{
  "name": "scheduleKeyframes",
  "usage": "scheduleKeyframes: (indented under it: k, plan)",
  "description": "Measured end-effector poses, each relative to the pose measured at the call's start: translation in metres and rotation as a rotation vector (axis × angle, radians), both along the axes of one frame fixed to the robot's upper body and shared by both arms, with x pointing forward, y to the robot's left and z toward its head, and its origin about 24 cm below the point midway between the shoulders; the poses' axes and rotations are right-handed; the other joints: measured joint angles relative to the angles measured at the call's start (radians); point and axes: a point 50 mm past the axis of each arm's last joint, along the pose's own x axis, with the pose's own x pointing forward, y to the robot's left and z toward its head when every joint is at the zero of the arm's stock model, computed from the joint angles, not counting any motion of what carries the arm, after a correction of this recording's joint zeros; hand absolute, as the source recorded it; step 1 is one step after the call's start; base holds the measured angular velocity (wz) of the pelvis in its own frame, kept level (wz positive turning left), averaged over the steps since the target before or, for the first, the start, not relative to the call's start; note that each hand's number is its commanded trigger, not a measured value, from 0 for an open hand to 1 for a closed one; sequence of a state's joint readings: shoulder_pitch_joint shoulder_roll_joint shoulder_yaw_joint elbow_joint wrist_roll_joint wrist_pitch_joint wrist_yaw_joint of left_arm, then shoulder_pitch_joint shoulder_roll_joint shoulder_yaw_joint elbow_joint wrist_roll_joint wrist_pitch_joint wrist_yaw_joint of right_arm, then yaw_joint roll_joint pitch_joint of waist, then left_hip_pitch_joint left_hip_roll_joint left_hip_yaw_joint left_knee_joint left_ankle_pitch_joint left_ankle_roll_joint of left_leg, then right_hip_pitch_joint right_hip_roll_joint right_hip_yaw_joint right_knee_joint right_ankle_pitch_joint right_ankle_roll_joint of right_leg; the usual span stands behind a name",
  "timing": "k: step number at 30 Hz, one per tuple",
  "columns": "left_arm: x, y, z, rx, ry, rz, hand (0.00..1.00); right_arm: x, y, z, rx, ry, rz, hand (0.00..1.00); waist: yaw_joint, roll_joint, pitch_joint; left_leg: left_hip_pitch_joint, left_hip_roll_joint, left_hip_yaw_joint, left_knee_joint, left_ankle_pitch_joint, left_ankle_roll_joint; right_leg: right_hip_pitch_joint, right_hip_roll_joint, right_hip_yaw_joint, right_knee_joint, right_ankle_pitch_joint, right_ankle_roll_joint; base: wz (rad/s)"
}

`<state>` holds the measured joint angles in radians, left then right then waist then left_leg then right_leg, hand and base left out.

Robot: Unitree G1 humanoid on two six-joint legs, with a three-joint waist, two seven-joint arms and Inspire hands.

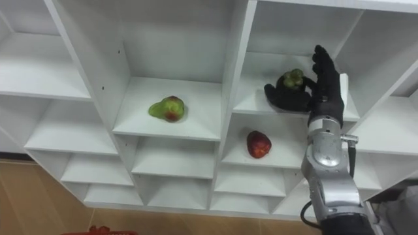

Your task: Collect fruits from the closet

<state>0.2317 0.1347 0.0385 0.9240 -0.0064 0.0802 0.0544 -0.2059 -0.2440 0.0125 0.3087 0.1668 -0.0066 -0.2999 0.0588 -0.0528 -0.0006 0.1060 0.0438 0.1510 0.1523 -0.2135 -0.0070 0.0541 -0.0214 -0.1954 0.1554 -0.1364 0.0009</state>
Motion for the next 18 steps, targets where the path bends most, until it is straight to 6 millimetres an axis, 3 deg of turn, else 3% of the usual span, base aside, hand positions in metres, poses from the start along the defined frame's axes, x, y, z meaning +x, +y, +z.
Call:
scheduleKeyframes:
  k: [18]
  plan:
    - [0.0031, -0.0003, 0.0005, -0.006, -0.010, -0.006, 1.00, 0.0005, -0.0091, 0.0049, -0.122, 0.001, -0.010, 1.00, 0.002, -0.004, 0.0022, 0.003, 0.000, 0.001, -0.001, 0.000, 0.000, -0.001, 0.000, 0.000, -0.002, -0.001, 0.001, 0.00]
